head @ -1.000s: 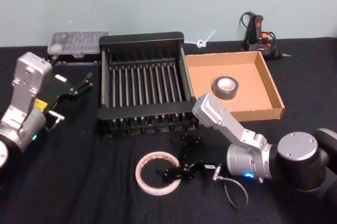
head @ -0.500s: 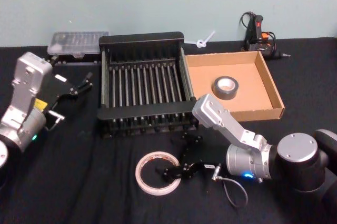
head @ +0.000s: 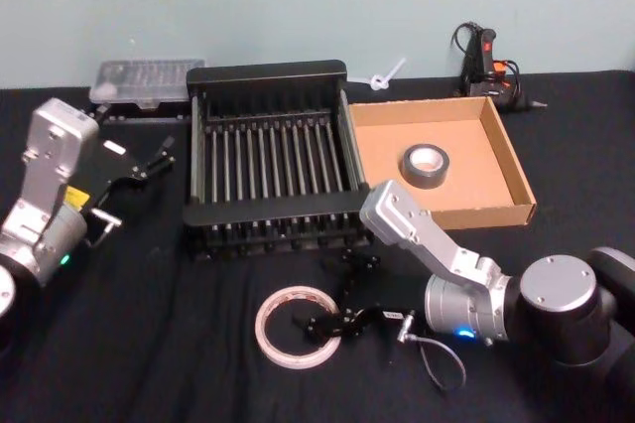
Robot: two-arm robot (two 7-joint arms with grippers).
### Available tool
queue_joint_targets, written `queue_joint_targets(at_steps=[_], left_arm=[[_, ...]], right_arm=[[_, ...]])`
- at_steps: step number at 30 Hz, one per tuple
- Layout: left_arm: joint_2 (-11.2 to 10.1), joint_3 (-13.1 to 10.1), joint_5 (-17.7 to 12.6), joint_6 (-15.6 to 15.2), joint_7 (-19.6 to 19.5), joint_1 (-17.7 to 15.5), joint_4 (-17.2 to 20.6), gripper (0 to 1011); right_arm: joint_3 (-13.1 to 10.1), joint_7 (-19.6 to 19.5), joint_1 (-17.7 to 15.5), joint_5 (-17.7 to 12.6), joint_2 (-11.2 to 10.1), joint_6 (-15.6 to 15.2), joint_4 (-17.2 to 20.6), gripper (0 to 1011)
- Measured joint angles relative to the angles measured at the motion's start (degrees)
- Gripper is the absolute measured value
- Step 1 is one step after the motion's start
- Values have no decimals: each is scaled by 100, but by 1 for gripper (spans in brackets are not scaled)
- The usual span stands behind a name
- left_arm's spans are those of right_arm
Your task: Pick up the white tape and place it into the black box , Pick up the silver tape and place it into the brown box.
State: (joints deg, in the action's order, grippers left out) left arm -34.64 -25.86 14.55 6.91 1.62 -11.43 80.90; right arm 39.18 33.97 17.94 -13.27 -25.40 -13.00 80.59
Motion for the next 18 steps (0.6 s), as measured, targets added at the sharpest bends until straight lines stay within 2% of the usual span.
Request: queue_joint_targets(at_steps=[16,18], left_arm=[[0,0,0,0,0,0,0,1001],[0,0,0,0,0,0,0,1001]], right_arm=[[-6,-4,-25,60,11,-11,22,1003],[-6,-2,-23,59,11,-11,21,978]])
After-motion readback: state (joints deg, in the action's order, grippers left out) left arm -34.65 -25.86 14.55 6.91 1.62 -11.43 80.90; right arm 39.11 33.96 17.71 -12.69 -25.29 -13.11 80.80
